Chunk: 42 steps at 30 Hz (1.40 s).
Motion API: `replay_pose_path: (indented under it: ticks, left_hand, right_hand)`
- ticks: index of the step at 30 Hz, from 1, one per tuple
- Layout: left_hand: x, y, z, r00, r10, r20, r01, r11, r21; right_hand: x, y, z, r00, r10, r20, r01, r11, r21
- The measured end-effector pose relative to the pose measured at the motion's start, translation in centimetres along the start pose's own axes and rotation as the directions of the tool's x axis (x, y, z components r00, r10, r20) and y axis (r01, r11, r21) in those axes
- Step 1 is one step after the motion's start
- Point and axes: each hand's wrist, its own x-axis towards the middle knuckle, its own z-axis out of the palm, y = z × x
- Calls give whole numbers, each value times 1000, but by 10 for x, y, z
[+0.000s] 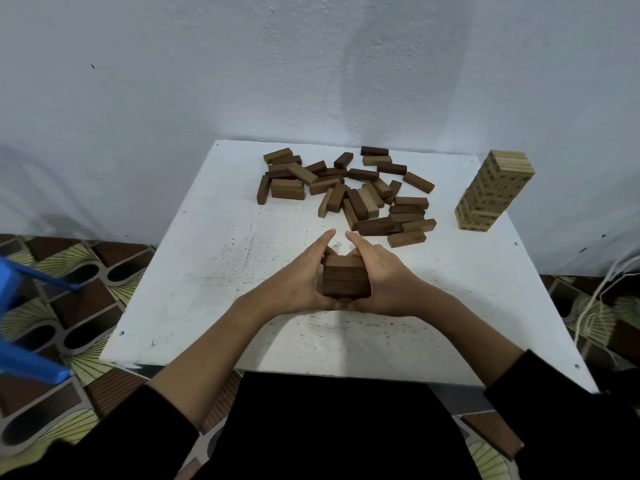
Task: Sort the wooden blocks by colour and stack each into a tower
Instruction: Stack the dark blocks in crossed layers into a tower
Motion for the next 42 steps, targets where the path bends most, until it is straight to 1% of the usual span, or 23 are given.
replay_pose_path:
  ticks: [2,5,7,8,10,12,14,16,18,20,23,25,27,29,32,33,35,37,38,40,42]
  left_hand:
    - [-3,0,-2,1000,2,17,-3,1000,14]
    - [-10,-3,-16,999,-39,-4,39,999,-12]
    - [-13,-9,-25,995,-71,-63,66,995,-79]
    - [-12,-12,-31,990,-73,-122,61,993,-102]
    - [-5,-25,-41,958,-92,-271,61,991,-120]
    - [7,-42,-50,906,-95,-414,82,995,-49]
    - [26,-60,-60,843,-64,-534,93,995,28]
    - [44,-71,-70,780,-93,-619,118,993,-1]
    - [58,-76,-77,722,-161,-673,155,985,-69]
    - [72,-82,-82,695,-224,-683,198,973,-117]
    - [94,-89,-89,700,-315,-641,254,949,-189]
    - [105,-94,-91,694,-345,-632,284,938,-200]
    - [110,-98,-90,677,-362,-641,308,930,-201]
    - [113,-102,-90,654,-381,-654,317,922,-220]
    - [109,-101,-87,617,-398,-679,284,917,-279]
    - [107,-101,-85,615,-387,-687,268,922,-280]
    - [97,-96,-79,628,-356,-692,253,934,-251]
    - [86,-92,-72,637,-337,-693,244,941,-234]
    - [79,-88,-69,640,-344,-688,248,939,-238]
    - [69,-84,-63,644,-374,-667,275,927,-254]
    - [64,-83,-59,651,-378,-658,299,925,-236]
  right_hand:
    - [-1,0,-3,999,21,32,-21,1000,6]
    - [1,-5,-20,993,98,64,-105,985,134]
    - [5,-6,-29,992,122,36,-127,966,227]
    - [11,-6,-33,993,118,9,-117,965,233]
    - [26,-5,-36,993,110,-39,-100,976,195]
    - [48,0,-35,994,98,-56,-89,986,138]
    - [79,7,-34,998,22,-61,-22,1000,-2]
    - [111,14,-32,998,-34,-55,27,991,-131]
    - [131,17,-33,999,-27,-21,22,978,-206]
    - [143,16,-34,999,-45,21,50,951,-305]
    - [157,19,-30,991,-115,70,134,900,-414]
    - [165,23,-23,982,-163,100,191,854,-484]
    - [167,24,-17,971,-211,112,238,831,-503]
    - [167,17,-14,961,-254,106,274,846,-458]
    - [163,-1,-11,945,-318,81,328,895,-301]
    - [162,-6,-10,940,-328,95,342,908,-244]
    - [158,-11,-8,935,-303,183,332,930,-158]
    - [156,-8,-7,931,-277,239,320,932,-168]
    - [154,-5,-7,936,-273,222,315,931,-186]
    - [155,5,-10,966,-242,92,257,944,-208]
    - [157,15,-21,987,-140,-74,115,954,-277]
